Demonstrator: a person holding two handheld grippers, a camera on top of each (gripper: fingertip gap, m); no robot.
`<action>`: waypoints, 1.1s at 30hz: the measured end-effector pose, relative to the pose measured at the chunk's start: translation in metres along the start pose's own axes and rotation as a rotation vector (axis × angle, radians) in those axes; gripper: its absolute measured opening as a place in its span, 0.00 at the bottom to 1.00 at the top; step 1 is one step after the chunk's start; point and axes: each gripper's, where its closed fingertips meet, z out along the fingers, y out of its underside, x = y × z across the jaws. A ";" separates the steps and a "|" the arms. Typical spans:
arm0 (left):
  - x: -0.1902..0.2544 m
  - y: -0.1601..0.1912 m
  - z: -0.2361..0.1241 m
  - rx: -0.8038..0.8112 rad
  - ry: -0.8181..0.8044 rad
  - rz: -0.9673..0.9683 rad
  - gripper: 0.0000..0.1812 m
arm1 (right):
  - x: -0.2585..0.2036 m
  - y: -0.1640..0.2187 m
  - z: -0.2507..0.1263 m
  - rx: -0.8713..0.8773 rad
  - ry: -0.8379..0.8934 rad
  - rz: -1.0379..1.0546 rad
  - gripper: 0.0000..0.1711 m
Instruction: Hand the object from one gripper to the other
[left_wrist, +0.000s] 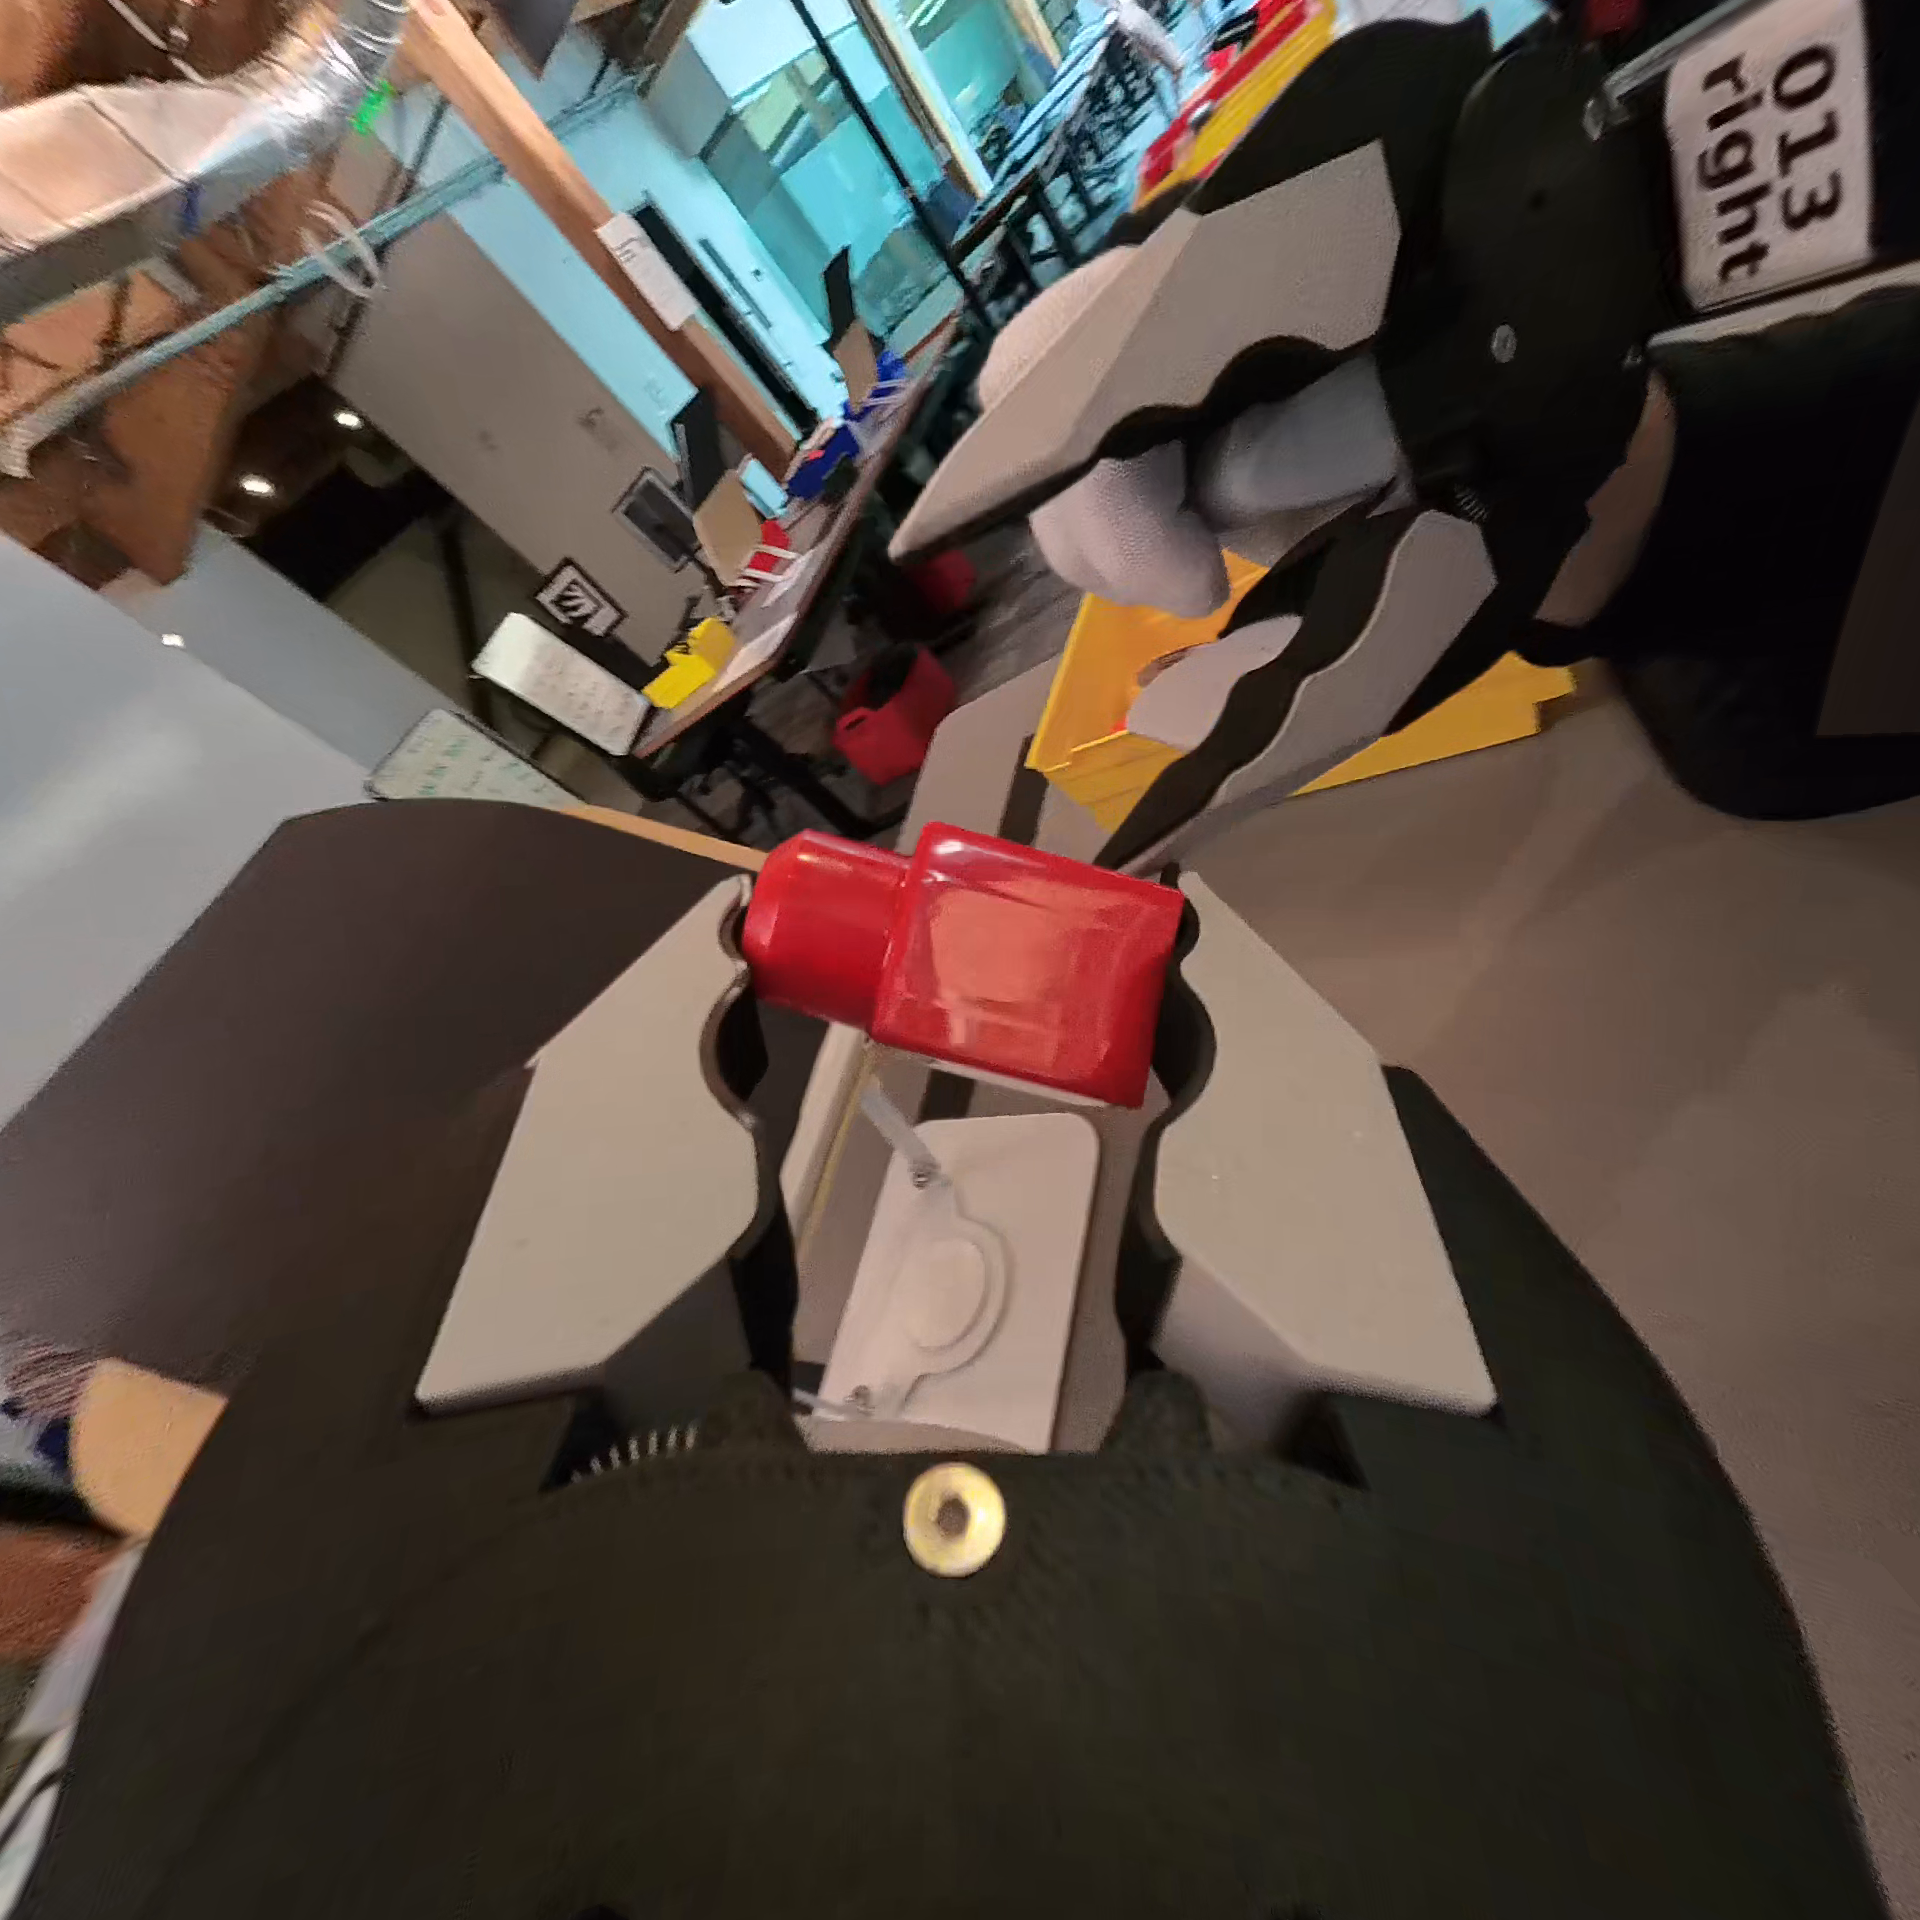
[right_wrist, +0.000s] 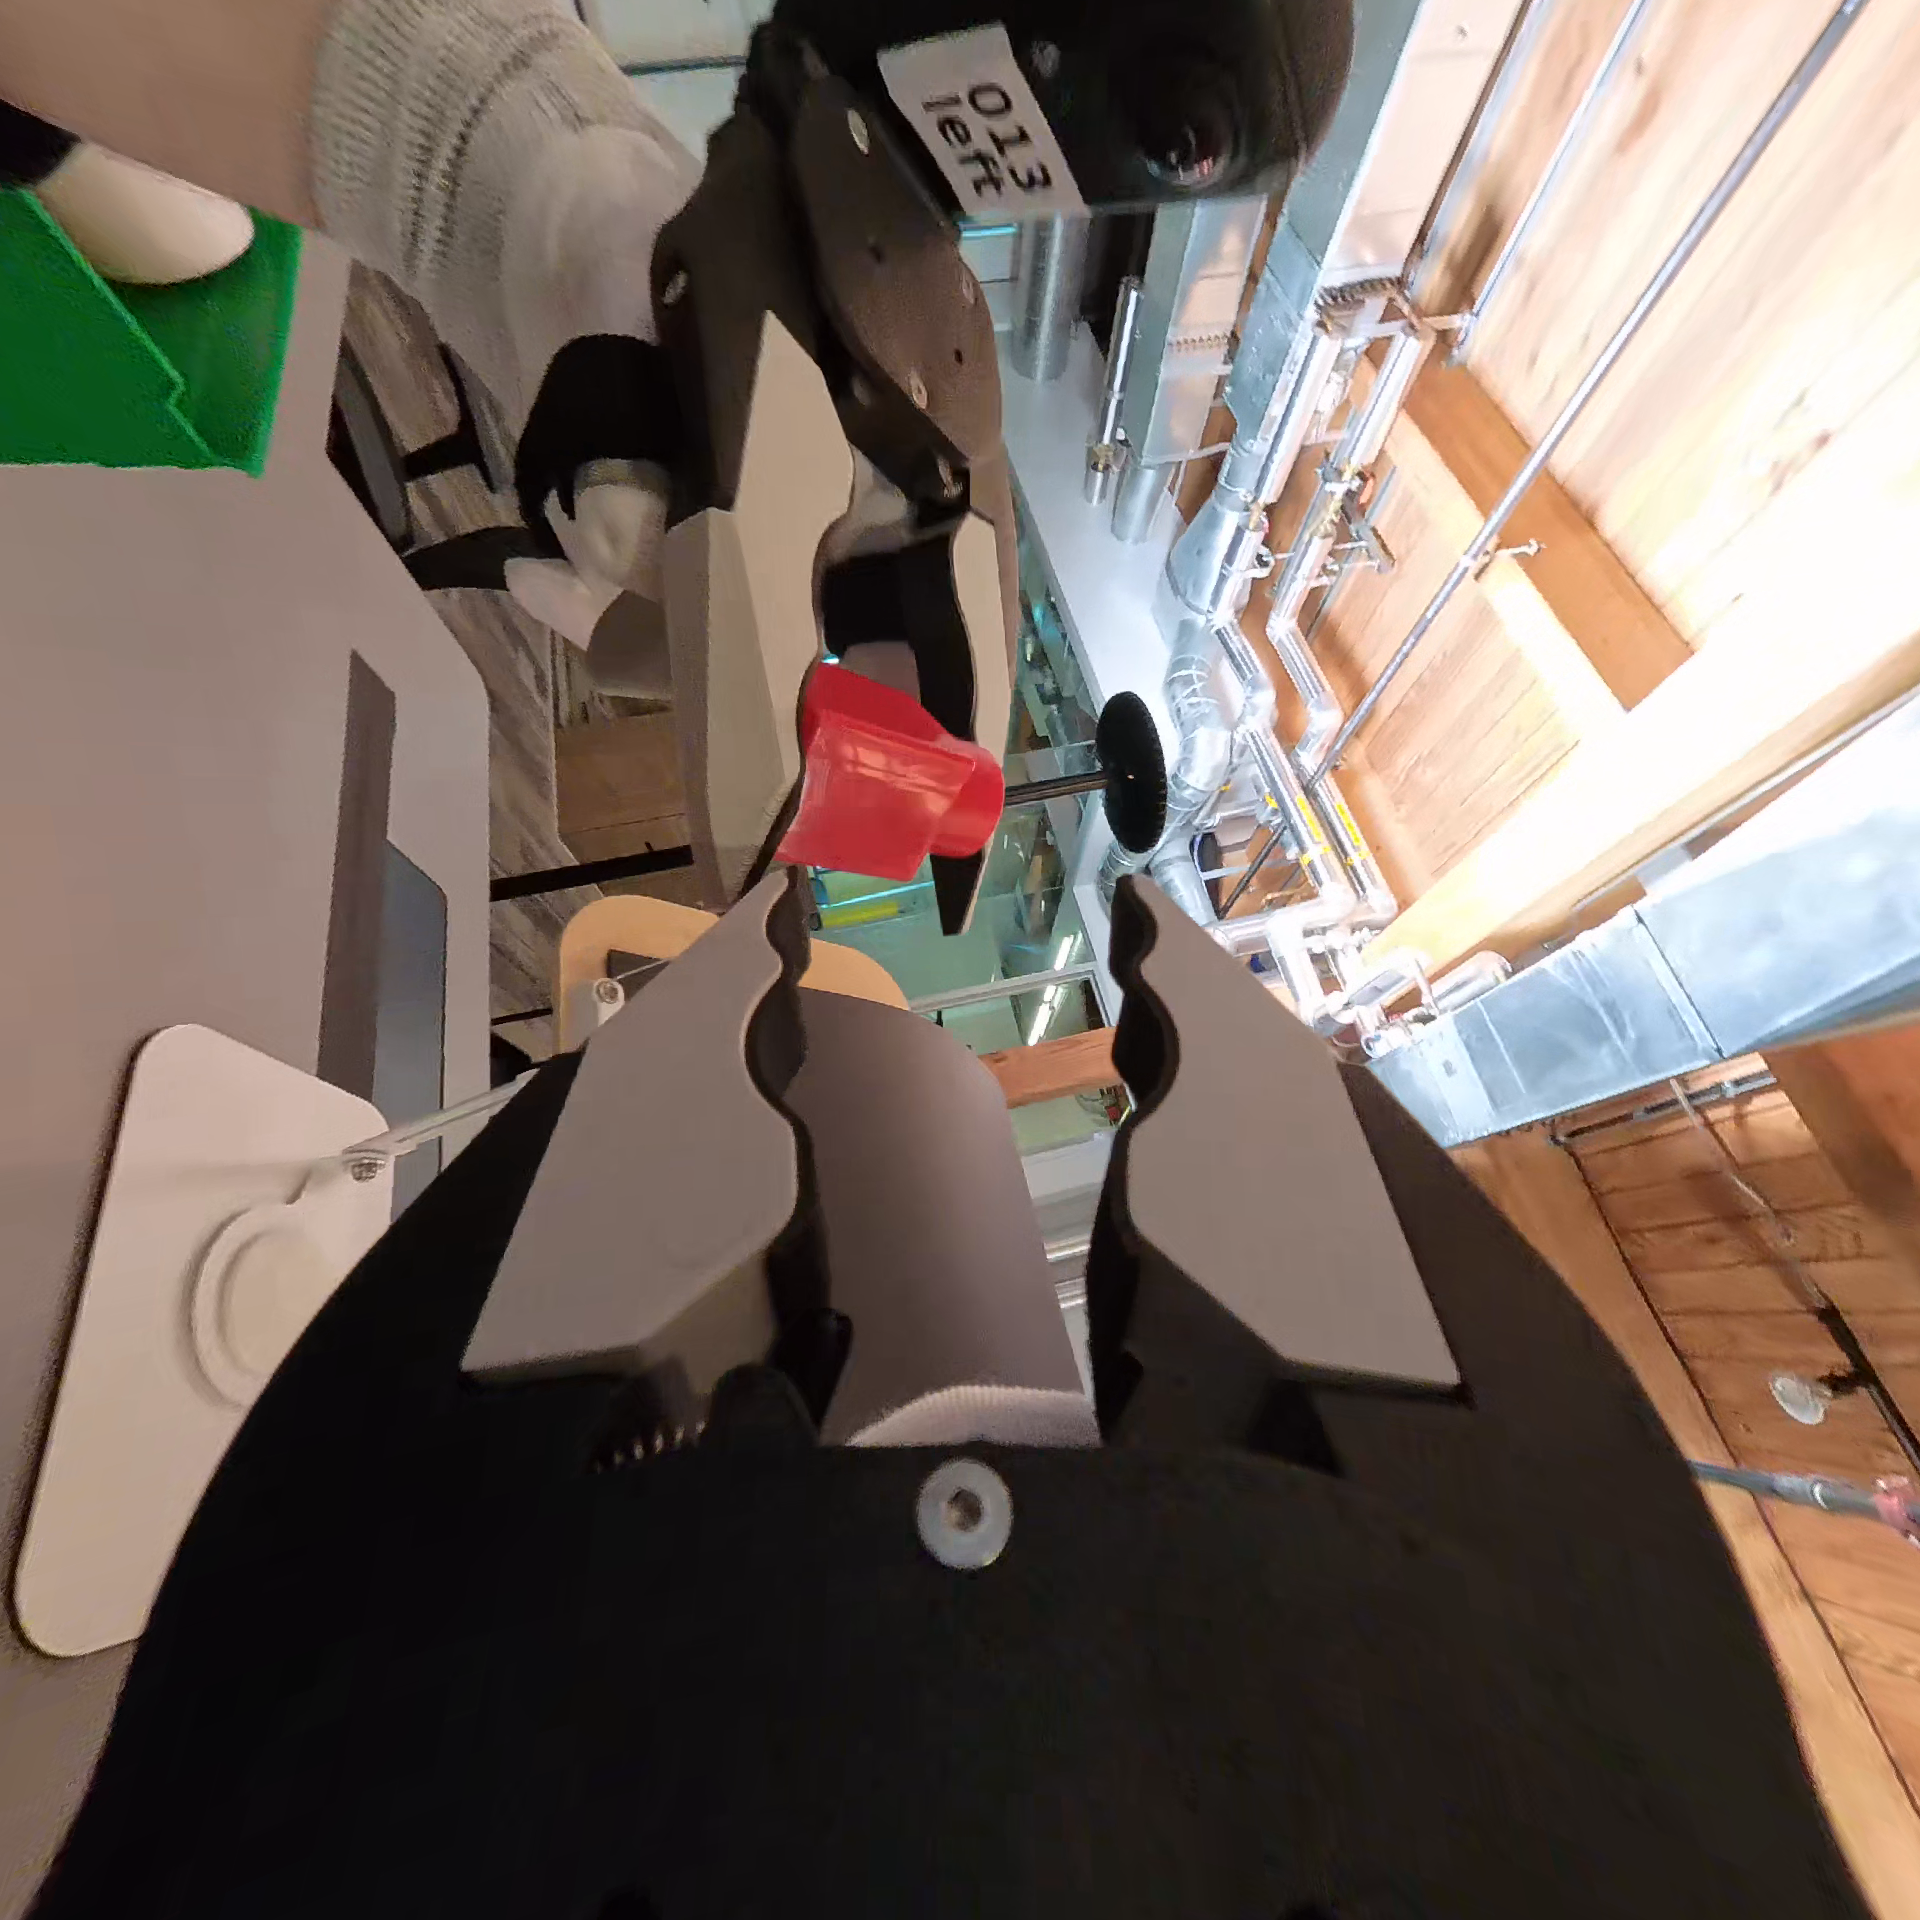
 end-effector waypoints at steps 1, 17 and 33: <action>0.003 0.002 0.000 0.006 0.029 -0.017 0.41 | -0.002 -0.002 -0.001 0.008 -0.013 0.000 0.33; 0.045 -0.002 -0.007 0.114 0.364 -0.180 0.41 | -0.040 -0.005 -0.003 0.000 -0.119 -0.296 0.39; 0.072 0.027 0.015 -0.030 0.481 -0.189 0.42 | -0.070 -0.006 0.013 -0.019 -0.225 -0.066 0.19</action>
